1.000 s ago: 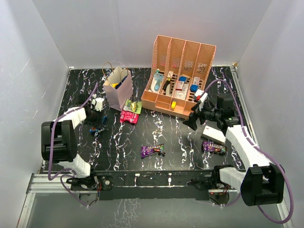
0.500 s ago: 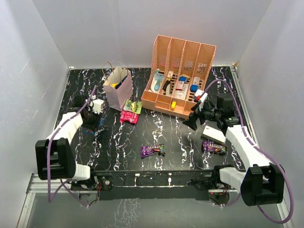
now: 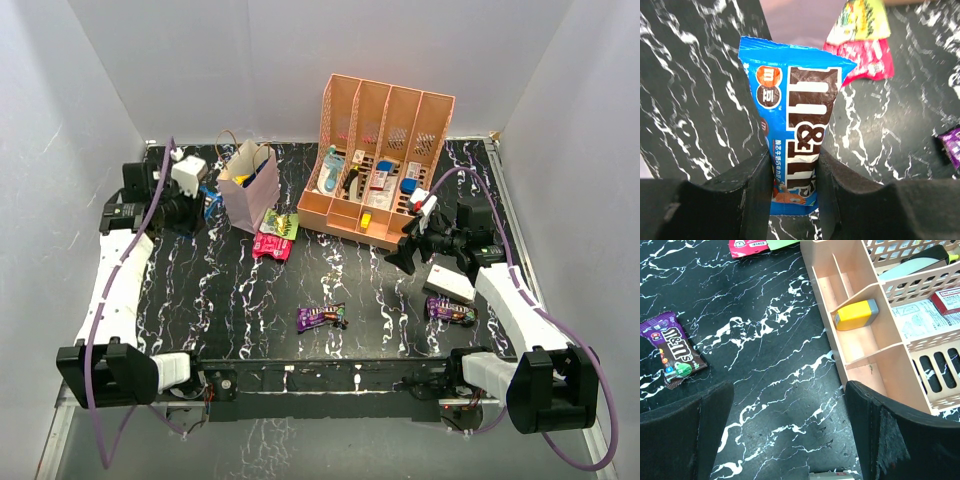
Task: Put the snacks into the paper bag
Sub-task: Pick up the snack from the center of the board, then place the snack in the paper bag.
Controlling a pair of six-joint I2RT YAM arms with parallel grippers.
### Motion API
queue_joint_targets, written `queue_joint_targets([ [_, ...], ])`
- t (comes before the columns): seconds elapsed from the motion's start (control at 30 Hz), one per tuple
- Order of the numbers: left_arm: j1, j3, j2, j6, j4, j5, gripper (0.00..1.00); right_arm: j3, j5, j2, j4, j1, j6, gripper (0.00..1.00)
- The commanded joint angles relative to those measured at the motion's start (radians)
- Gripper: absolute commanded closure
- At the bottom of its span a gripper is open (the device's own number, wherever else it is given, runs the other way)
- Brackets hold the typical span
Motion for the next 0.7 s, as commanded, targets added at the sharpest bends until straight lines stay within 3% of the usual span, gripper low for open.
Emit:
queue_joint_targets([
  [0.0, -0.023, 0.152, 0.020, -0.045, -0.038, 0.086, 0.67, 0.027, -0.019, -0.005, 0.021, 0.000, -0.001, 0.02],
  [0.17, -0.076, 0.317, 0.120, -0.054, -0.034, 0.021, 0.67, 0.027, -0.014, -0.010, 0.020, 0.000, -0.002, 0.02],
  [0.4, -0.228, 0.505, 0.259, 0.045, -0.036, -0.260, 0.67, 0.027, -0.012, -0.010, 0.018, 0.000, -0.004, 0.02],
  [0.67, -0.295, 0.669, 0.410, 0.132, -0.058, -0.477, 0.67, 0.029, -0.012, -0.005, 0.017, -0.001, -0.005, 0.02],
])
